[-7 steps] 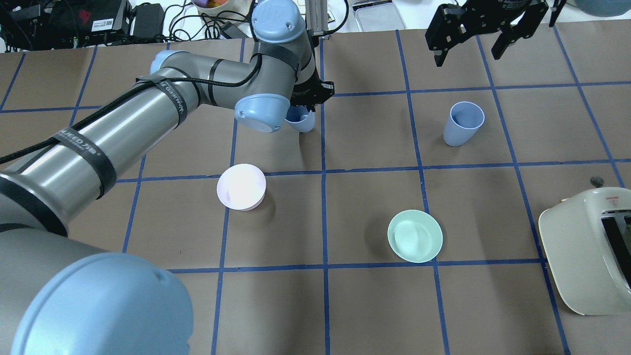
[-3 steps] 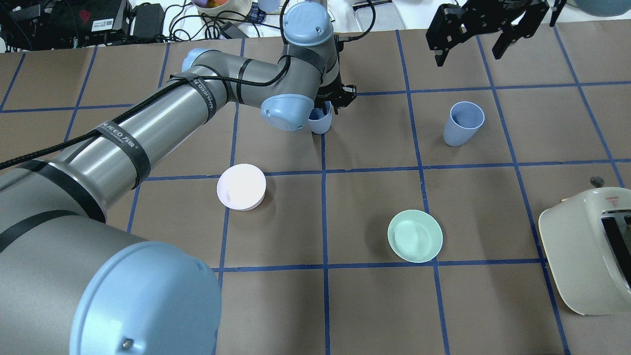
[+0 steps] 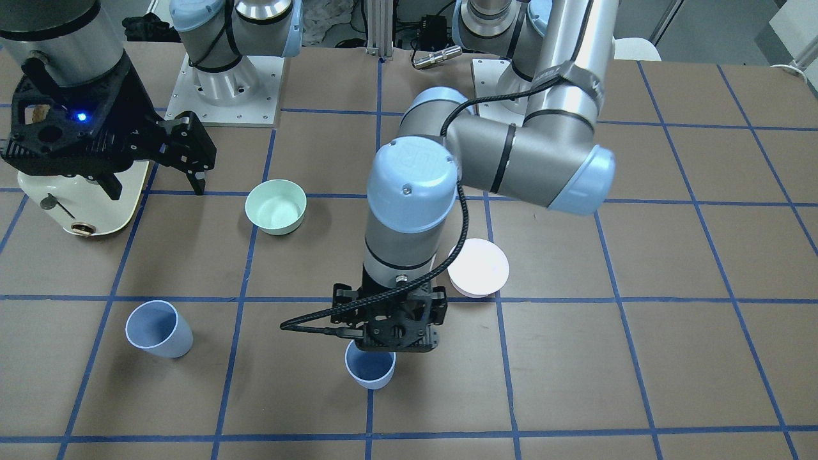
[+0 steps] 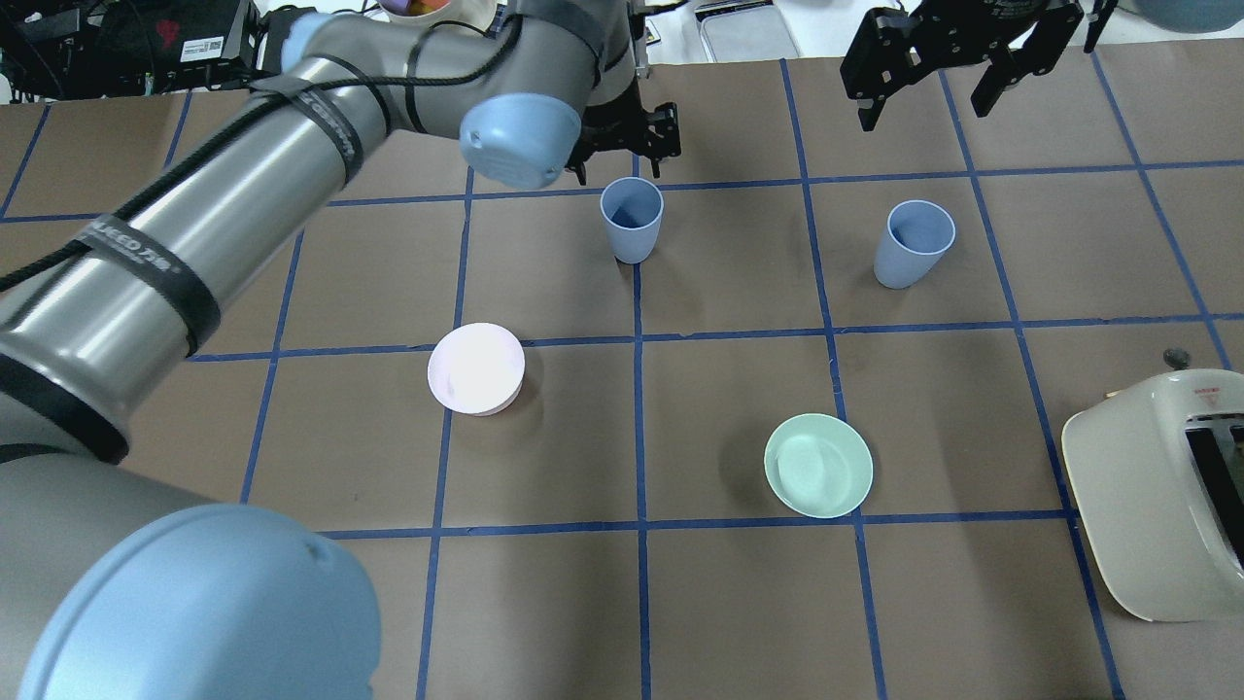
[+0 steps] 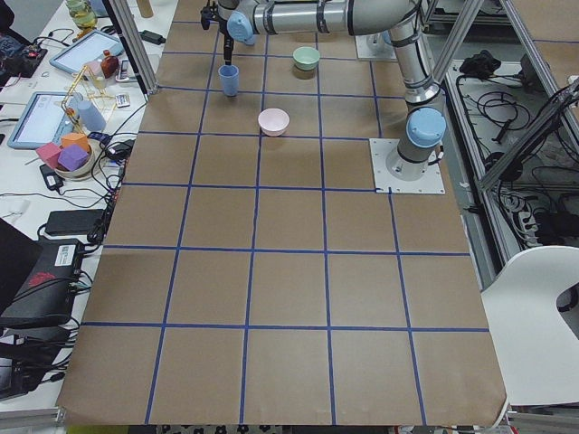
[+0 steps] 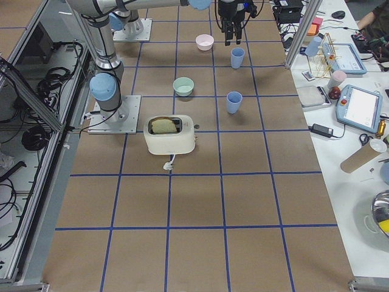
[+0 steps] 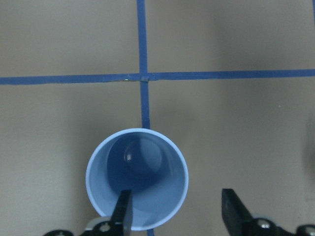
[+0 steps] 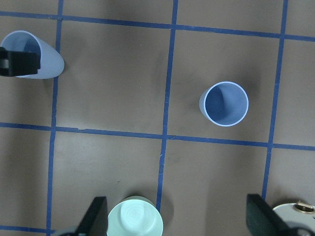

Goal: Stack blue cups with both arms

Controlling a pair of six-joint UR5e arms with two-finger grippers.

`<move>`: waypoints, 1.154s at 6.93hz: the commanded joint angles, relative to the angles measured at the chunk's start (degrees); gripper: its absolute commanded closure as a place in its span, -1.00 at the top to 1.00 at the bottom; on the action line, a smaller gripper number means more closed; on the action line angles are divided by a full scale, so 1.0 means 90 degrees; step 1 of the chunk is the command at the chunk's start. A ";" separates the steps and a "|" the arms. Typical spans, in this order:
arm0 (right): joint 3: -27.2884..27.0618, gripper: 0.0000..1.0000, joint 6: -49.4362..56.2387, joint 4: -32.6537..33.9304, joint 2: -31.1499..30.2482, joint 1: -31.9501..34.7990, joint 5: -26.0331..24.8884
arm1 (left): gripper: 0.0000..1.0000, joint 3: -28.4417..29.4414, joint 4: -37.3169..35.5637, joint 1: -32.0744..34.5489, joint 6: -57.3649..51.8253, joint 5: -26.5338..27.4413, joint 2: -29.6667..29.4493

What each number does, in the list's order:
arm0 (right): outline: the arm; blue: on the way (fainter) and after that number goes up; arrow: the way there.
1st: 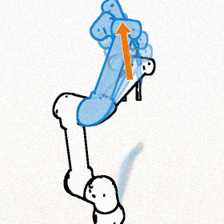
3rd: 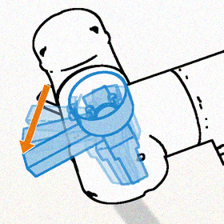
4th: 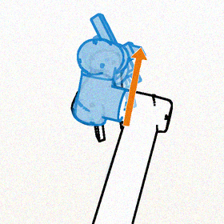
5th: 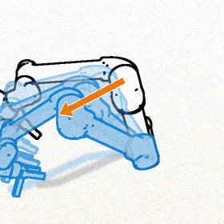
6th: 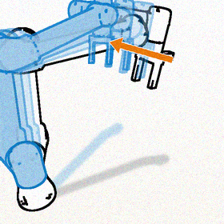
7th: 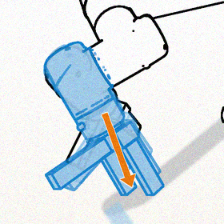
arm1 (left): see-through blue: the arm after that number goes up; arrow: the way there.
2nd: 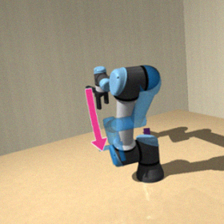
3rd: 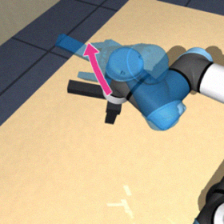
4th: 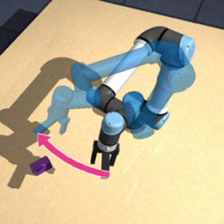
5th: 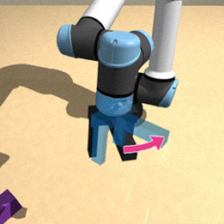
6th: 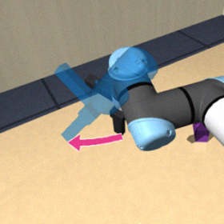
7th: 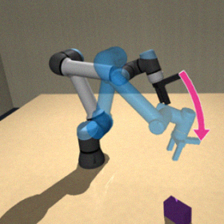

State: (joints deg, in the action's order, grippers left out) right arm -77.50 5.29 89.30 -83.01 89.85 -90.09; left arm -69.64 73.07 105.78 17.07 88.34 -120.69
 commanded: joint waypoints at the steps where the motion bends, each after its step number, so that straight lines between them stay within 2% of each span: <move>1: -0.0002 1.00 0.0007 -0.0010 0.0004 -0.0013 0.0000 | 1.00 0.0384 0.2476 -0.0802 -0.1175 0.0028 0.0789; 2: -0.0002 1.00 0.0056 -0.0010 0.0033 -0.0003 0.0029 | 1.00 0.0365 0.3154 -0.0932 -0.1474 0.0048 0.1306; 3: -0.0002 1.00 0.0056 0.0029 0.0043 -0.0003 0.0039 | 1.00 0.0268 0.3518 -0.0923 -0.1477 0.0338 0.1746; 5: -0.0002 1.00 0.0095 0.0088 0.0101 -0.0081 0.0029 | 0.93 -0.0180 0.3279 -0.0903 -0.1467 0.0283 0.2451; 7: 0.0027 1.00 0.0318 0.0185 0.0422 -0.0663 0.0068 | 0.92 -0.0969 0.2382 -0.0884 -0.1457 0.0321 0.2832; 8: 0.0037 1.00 0.0620 0.0485 0.0743 -0.0986 0.0078 | 0.92 -0.1389 0.1741 -0.0923 -0.1477 0.0321 0.2979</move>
State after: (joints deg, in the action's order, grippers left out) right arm -77.24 8.25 91.38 -79.11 84.39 -89.51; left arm -77.81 94.43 97.70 3.93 91.20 -95.68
